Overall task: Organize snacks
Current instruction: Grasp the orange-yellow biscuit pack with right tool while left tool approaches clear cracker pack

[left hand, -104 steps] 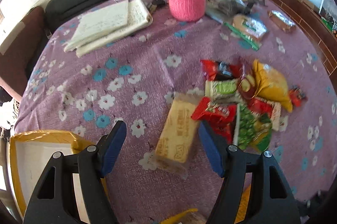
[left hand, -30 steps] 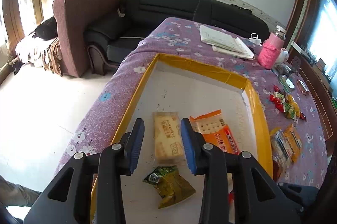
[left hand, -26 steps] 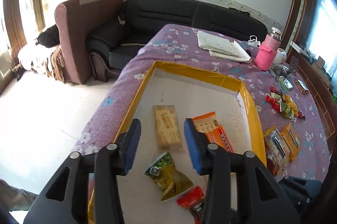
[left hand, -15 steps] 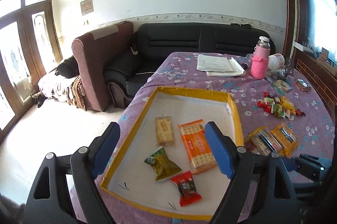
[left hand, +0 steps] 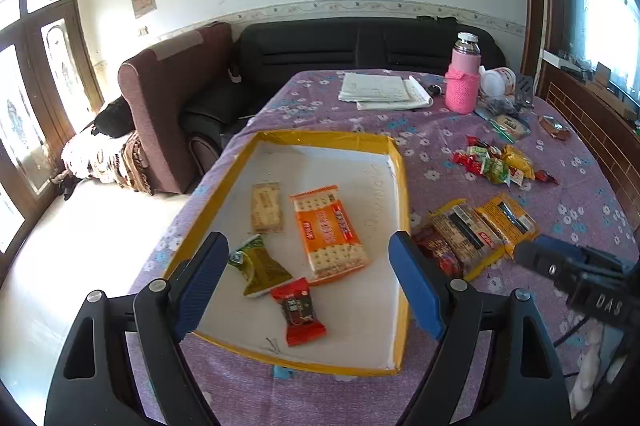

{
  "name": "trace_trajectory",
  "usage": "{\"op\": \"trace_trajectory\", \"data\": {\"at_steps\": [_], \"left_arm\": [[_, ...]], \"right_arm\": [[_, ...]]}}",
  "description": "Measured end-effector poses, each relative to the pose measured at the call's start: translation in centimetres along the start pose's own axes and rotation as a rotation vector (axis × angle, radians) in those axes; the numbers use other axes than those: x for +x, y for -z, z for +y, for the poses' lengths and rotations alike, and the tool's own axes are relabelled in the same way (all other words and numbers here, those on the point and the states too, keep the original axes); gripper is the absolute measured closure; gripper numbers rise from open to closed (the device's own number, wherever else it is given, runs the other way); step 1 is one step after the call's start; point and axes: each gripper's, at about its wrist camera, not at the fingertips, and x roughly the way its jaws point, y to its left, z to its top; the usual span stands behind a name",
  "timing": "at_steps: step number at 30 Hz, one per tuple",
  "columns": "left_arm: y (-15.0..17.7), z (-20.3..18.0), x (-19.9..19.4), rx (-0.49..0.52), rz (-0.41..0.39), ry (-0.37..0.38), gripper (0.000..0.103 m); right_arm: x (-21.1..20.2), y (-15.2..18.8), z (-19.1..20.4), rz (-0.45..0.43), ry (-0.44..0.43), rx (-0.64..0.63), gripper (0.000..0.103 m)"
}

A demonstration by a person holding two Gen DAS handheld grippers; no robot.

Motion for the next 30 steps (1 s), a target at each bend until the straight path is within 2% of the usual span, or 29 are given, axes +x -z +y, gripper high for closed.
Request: {"op": "trace_trajectory", "data": {"at_steps": [3,6,10,13,16,19,24,26,27,28,29,30], "left_arm": [[0.3,0.0,0.3,-0.008,0.021,0.045,0.02],[1.1,1.2,1.0,-0.089,0.037,0.163,0.02],[1.5,1.3,3.0,-0.154,0.109,0.284,0.02],[1.4,-0.1,3.6,-0.118,0.139,0.312,0.02],[1.2,-1.9,3.6,-0.063,0.149,0.372,0.02],[1.0,-3.3,3.3,-0.011,0.143,0.384,0.02],[0.6,-3.4,3.6,-0.025,0.145,0.423,0.02],[0.5,-3.4,4.0,-0.049,0.151,0.444,0.02],[0.5,-3.5,4.2,-0.062,0.156,0.456,0.02],[0.5,-3.6,4.4,-0.07,0.163,0.465,0.02],[0.5,-3.8,4.5,-0.076,0.169,0.471,0.02],[0.4,-4.1,4.7,-0.079,0.177,0.478,0.02]], "right_arm": [[-0.3,-0.8,-2.3,-0.013,0.041,0.023,0.046],[0.3,-1.9,-5.2,0.006,0.112,0.065,0.044],[1.9,-2.9,-8.3,0.045,0.155,0.113,0.044],[4.1,-3.9,-9.0,0.087,0.213,0.085,0.043],[6.7,-5.2,-9.2,0.131,0.279,0.052,0.043],[9.1,-5.4,-8.8,0.2,0.333,-0.021,0.04],[9.8,-4.9,-8.5,0.209,0.371,-0.103,0.02],[10.1,-4.5,-8.7,0.227,0.348,-0.094,0.015],[10.7,-4.2,-8.7,0.263,0.348,-0.096,0.015],[11.2,-4.0,-8.5,0.281,0.371,-0.119,0.012],[11.2,-3.7,-7.8,0.26,0.392,-0.17,0.015],[11.2,-3.8,-7.8,0.259,0.38,-0.165,0.024]]}}
